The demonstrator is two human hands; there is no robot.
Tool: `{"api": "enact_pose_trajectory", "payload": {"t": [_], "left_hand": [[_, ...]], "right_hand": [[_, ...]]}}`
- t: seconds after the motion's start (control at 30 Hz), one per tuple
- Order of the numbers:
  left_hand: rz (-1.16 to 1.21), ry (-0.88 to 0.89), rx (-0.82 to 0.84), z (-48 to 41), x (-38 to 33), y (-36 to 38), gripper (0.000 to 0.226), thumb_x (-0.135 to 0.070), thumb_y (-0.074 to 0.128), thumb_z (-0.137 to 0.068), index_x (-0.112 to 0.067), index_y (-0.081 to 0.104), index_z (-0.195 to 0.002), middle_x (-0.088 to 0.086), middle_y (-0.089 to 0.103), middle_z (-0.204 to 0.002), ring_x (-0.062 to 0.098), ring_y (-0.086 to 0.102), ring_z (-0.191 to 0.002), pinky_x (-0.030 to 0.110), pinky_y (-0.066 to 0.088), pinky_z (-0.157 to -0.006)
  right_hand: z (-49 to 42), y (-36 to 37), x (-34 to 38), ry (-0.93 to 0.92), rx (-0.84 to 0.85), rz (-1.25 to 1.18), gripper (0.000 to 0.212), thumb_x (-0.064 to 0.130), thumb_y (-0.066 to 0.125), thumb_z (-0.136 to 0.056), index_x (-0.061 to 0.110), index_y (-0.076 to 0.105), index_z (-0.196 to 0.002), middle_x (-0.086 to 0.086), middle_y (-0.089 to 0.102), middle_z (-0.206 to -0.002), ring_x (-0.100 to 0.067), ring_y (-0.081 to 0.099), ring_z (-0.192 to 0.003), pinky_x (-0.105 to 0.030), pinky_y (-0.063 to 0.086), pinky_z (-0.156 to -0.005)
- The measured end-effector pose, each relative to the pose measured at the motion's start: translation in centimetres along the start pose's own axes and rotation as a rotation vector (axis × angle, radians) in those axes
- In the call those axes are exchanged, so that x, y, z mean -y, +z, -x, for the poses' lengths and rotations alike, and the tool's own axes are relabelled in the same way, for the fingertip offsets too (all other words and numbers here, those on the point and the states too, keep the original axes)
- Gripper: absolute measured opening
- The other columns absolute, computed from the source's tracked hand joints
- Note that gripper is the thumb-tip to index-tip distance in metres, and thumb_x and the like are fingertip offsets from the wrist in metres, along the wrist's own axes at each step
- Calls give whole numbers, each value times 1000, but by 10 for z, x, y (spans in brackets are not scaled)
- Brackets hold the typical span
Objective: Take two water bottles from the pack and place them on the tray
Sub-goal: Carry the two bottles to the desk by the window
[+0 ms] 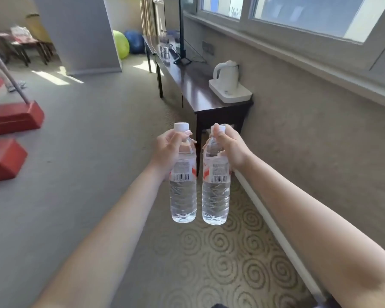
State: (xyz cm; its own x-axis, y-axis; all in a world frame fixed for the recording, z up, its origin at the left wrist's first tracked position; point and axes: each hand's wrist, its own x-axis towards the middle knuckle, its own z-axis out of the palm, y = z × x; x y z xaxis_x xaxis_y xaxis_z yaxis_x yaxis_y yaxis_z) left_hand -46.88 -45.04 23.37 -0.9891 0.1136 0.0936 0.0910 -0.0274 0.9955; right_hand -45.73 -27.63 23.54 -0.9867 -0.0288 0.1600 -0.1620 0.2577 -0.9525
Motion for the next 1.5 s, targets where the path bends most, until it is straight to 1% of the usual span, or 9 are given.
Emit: {"api": "enact_pose_trajectory", "payload": {"t": [0.07,0.23,0.43,0.77,0.9,1.07,1.2,1.3,1.5], "left_hand": [[14,-1,-25,-13,1,-11,22,-31,52,-70,-20,69,-79,19,69,-93,26,62,-83,49,49,-81],[35,-20,-79,-61,10,-30,22,-25,53,-74,-12,68,-84,20,70,-92,26,61,-82,49,48,-84],[11,-17,-126,-146,21,-46,20,-21,53,-78,-9,67,-86,21,69,-95,26,61,-81,45,49,-83],[0,11,-148,-307,19,-63,17,-12,48,-89,-8,65,-88,21,68,-91,23,62,-77,32,49,-72],[20,-8,-149,-357,24,-71,17,-11,48,-89,-7,64,-88,21,67,-91,26,61,-78,34,49,-73],[48,-23,-112,-429,40,-89,18,-12,48,-89,-5,64,-91,21,67,-89,27,62,-79,36,50,-72],[42,-38,-74,-501,60,-109,21,-20,53,-82,-7,66,-91,24,68,-95,29,63,-85,45,49,-82],[4,-32,-11,-559,70,-127,21,-27,54,-75,-15,69,-85,24,70,-96,28,64,-85,52,50,-86],[-37,14,184,-674,74,-148,15,-30,58,-80,-25,71,-75,3,75,-78,19,66,-77,49,50,-83]], "right_hand": [[-18,9,-1,-4,2,20,47,50,39,-94,21,55,-61,9,67,-61,-8,64,-65,-23,48,-66],[-77,26,-5,12,21,34,42,55,39,-92,27,53,-64,-10,64,-85,-34,65,-89,-42,46,-81],[-167,32,-22,-28,89,63,50,52,35,-94,5,51,-88,-11,58,-96,-21,57,-90,-34,42,-76],[-339,30,-38,-51,153,-2,37,56,39,-90,23,47,-73,4,52,-76,-13,51,-69,-31,38,-66],[-389,32,-46,-42,106,18,37,54,39,-92,26,52,-74,10,59,-76,-7,56,-72,-32,42,-74],[-452,48,-61,-39,61,24,36,48,38,-97,19,50,-80,10,62,-69,8,58,-58,-14,44,-59],[-513,61,-73,-9,28,55,40,48,37,-98,16,50,-77,5,58,-75,-2,57,-65,-27,43,-70],[-564,73,-79,-31,-20,63,45,42,38,-99,2,50,-83,3,54,-74,6,54,-59,-21,45,-64],[-653,82,-91,6,-157,96,36,45,37,-99,14,50,-85,-3,67,-78,-15,63,-76,-37,49,-80]]}}
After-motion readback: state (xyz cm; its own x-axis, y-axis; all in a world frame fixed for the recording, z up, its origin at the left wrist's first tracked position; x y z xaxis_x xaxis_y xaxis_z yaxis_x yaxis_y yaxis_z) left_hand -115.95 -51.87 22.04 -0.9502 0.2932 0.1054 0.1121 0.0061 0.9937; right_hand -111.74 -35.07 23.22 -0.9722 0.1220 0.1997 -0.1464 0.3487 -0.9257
